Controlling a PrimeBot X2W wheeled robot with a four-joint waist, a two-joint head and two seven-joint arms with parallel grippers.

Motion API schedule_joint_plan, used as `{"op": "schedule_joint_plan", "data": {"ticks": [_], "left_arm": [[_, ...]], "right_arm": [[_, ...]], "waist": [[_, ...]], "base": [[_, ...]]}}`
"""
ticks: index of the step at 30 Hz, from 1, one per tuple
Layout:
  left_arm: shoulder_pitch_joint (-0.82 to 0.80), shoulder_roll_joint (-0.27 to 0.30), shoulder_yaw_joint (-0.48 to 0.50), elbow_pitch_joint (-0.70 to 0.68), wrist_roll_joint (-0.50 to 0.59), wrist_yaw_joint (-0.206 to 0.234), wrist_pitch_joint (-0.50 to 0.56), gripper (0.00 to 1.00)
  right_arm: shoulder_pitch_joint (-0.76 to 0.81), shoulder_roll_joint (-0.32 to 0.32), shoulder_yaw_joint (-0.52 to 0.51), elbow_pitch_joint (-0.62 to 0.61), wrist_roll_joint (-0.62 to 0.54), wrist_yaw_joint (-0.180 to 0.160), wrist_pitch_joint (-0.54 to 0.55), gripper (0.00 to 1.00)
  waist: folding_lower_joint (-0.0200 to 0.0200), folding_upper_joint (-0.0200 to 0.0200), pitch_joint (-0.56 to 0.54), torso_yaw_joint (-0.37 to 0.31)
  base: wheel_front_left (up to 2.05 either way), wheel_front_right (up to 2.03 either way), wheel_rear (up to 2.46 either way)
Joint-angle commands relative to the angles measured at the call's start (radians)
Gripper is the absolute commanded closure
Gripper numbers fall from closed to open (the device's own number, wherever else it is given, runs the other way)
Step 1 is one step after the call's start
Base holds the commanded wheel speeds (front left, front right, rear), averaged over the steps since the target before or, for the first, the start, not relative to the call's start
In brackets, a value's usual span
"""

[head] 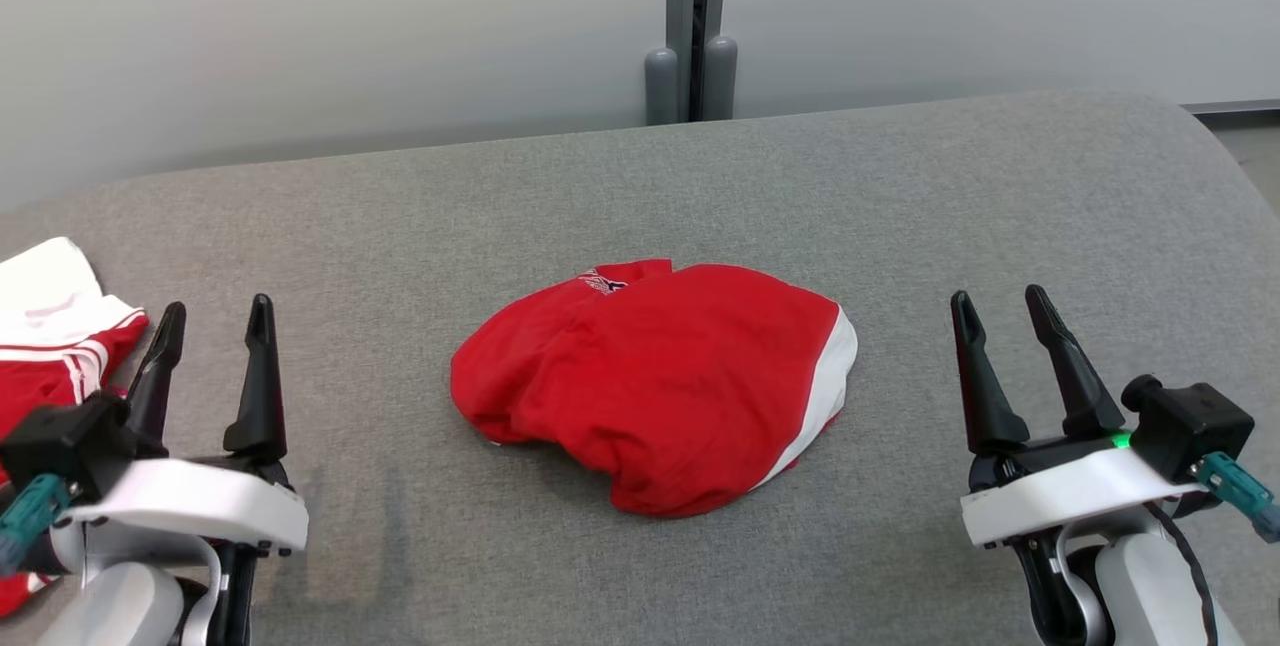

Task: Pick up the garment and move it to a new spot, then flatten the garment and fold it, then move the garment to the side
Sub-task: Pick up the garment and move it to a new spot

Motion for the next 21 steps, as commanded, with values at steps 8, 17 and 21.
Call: {"op": "schedule_joint_plan", "data": {"ticks": [8, 17, 21], "left_arm": [[0.148, -0.144, 0.180, -0.018, 0.104, -0.053, -0.002, 0.00], [0.193, -0.266, 0.284, 0.048, 0.228, -0.147, -0.002, 0.00], [0.200, -0.302, 0.298, 0.084, 0.280, -0.188, -0.002, 0.00]], "right_arm": [[0.029, -0.014, -0.007, -0.050, -0.012, 0.002, -0.008, 0.00], [0.065, -0.012, -0.040, -0.073, -0.030, 0.002, -0.008, 0.00], [0.069, -0.008, -0.050, -0.075, -0.032, 0.002, -0.008, 0.00]], "waist": [[0.0000, -0.0001, -0.005, 0.012], [0.0000, -0.0001, -0.012, 0.030], [0.0000, -0.0001, -0.015, 0.031]], "base": [[0.00, 0.00, 0.00], [0.00, 0.00, 0.00], [0.00, 0.00, 0.00]]}}
